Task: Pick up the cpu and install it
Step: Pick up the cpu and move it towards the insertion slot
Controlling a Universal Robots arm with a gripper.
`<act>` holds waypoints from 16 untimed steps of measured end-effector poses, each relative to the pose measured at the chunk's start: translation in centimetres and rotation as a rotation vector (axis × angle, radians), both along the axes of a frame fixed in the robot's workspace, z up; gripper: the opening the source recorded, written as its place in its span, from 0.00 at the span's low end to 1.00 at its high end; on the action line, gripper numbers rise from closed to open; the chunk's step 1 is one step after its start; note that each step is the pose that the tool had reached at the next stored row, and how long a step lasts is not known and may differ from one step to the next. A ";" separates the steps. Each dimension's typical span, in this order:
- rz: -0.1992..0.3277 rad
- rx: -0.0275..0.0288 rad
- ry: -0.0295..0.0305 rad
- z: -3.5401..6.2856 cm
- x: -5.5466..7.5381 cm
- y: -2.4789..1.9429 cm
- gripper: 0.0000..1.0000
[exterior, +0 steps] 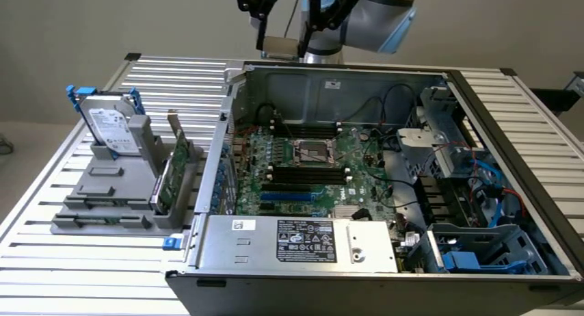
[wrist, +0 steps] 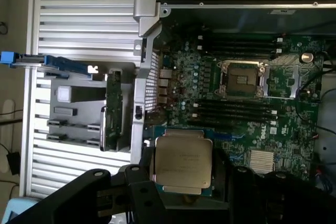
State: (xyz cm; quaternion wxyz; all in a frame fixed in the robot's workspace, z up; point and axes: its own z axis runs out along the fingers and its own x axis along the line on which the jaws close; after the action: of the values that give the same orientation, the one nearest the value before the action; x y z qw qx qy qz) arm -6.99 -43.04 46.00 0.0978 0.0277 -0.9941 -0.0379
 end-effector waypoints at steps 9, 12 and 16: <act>0.000 -0.0002 0.0000 -1.64 4.1 0.84 0.55; 0.000 -0.0002 0.0000 -2.20 5.5 1.19 0.55; 0.000 -0.0002 0.0001 -2.92 7.1 1.68 0.55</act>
State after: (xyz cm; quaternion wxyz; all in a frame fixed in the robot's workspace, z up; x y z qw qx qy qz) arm 0.11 -41.36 43.08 0.0979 0.0277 -0.9941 -0.0378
